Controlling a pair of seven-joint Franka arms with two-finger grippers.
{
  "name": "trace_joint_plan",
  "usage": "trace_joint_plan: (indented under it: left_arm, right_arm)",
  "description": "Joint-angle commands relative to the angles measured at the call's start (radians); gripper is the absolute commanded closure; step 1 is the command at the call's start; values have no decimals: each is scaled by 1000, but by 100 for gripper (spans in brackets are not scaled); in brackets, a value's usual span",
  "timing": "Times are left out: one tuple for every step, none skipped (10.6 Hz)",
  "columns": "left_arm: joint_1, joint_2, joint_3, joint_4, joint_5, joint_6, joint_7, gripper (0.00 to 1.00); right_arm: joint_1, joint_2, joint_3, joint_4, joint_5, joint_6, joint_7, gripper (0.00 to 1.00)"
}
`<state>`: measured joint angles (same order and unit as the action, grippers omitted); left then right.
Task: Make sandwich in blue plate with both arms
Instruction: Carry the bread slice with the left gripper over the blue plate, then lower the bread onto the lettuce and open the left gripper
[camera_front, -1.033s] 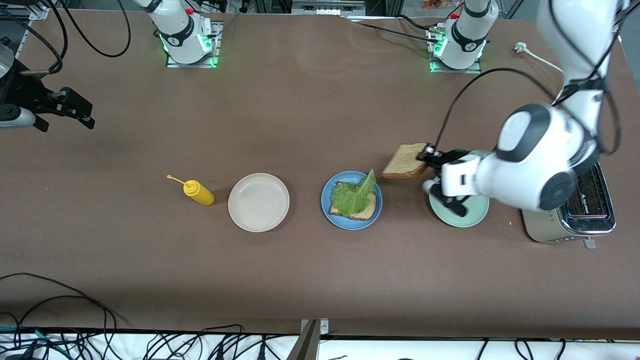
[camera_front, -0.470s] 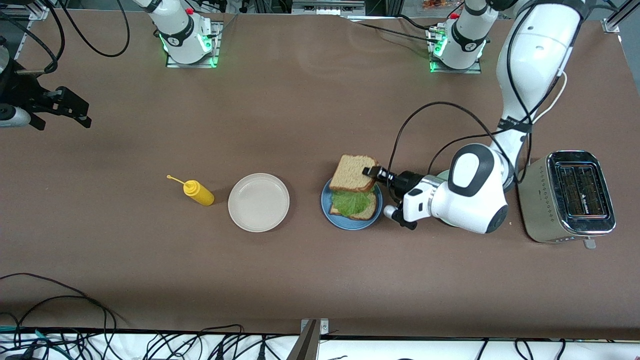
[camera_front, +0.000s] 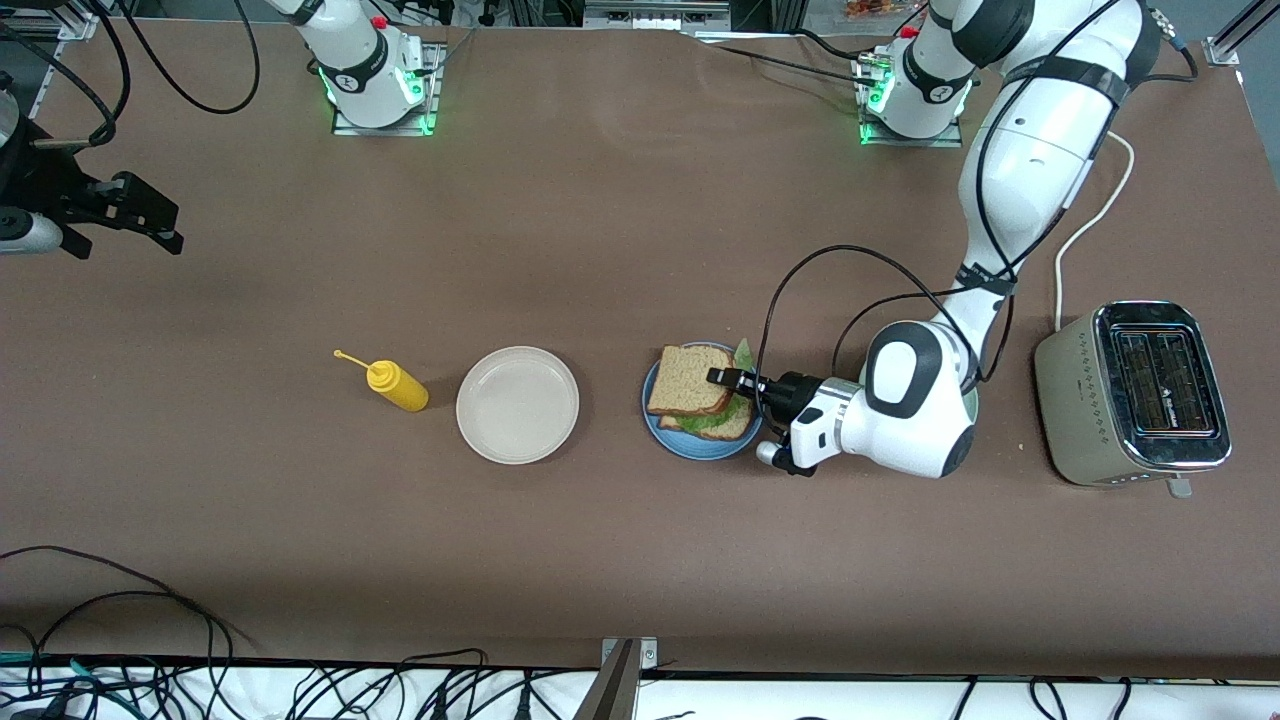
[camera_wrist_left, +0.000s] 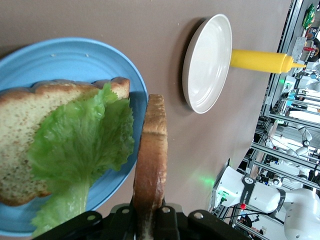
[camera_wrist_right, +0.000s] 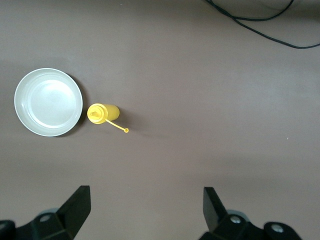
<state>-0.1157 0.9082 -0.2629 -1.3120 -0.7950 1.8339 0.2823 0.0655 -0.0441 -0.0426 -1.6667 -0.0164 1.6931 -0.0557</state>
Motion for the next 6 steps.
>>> trace_joint_plan:
  left_arm:
    - [-18,32,13,30,-20,10,23,94]
    - [-18,35,14,27,-18,42,21,67]
    - [-16,35,24,27,-18,45,23,47]
    - [-18,32,51,30,8,45,50,0]
    - [-16,23,57,31,61,45,99,0]
    - [0,20,57,33,116,45,109,0]
  right_arm:
    - [-3,4,3,22,-17,-24,2,0]
    - [-3,4,3,22,-17,-24,2,0]
    - [-3,4,3,22,-16,-24,2,0]
    - [-3,4,3,22,-17,-24,2,0]
    - [-3,4,3,22,-16,-24,2,0]
    - [-3,4,3,22,-17,-24,2,0]
